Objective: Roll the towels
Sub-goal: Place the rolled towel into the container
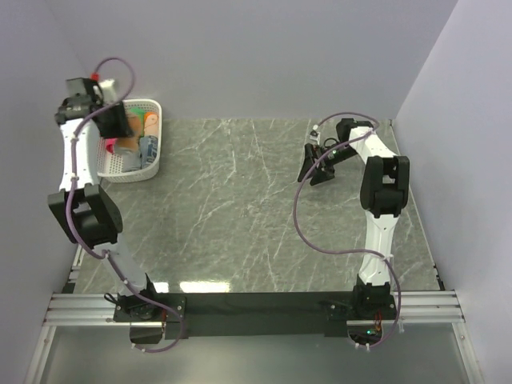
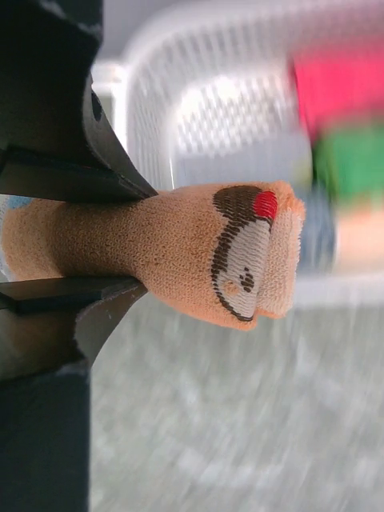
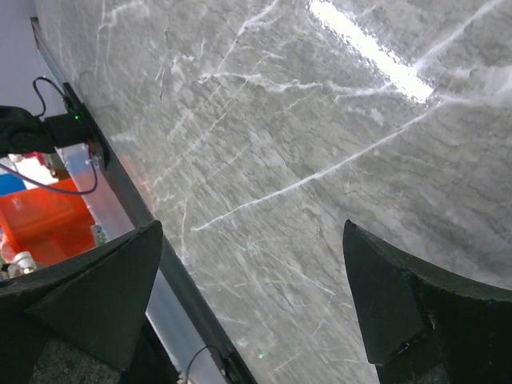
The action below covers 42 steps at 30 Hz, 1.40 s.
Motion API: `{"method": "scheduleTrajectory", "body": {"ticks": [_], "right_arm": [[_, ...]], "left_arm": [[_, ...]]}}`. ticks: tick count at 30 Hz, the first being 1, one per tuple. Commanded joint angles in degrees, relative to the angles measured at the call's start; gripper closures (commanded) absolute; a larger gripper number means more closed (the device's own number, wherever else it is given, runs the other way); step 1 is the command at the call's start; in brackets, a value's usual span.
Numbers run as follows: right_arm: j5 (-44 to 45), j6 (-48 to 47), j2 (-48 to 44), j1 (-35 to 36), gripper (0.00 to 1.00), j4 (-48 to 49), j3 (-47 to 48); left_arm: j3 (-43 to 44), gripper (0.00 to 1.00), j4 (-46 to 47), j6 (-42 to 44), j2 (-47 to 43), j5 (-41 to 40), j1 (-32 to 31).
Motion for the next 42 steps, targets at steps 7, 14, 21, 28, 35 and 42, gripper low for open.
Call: {"method": "scheduleTrajectory", "body": {"ticks": [7,14,21,28,35,42], "right_arm": [[-1.4,3.4,-5.9,-0.1,0.0,3.5,-4.2],[-1.8,5.4,-7.5,-0.1,0.0,6.6,-7.4],[-1.5,5.7,-7.4,-0.2,0.0,6.7,-7.6],[-2.1,5.7,-7.2,-0.2,0.0,6.8,-8.0],[-2.3,5.7,-6.3,-0.3,0.0,6.6,-7.4],[-2.5,5.2,-5.5,-0.7,0.0,5.8,-6.9]], "left_arm": [[-1.4,1.0,11.3,-2.2,3.6,-21.2,4.0],[4.1,1.0,12.8,0.2,11.6,-32.7,3.4],[2.0,1.0,15.9,3.3,14.4,-34.9,2.2],[0.8,1.0,18.0,6.6,17.1,-38.7,1.5],[1.9,1.0,18.0,7.9,19.3,-40.3,-0.1],[2.3,1.0,16.8,8.2,22.3,-42.2,-0.6]]}}
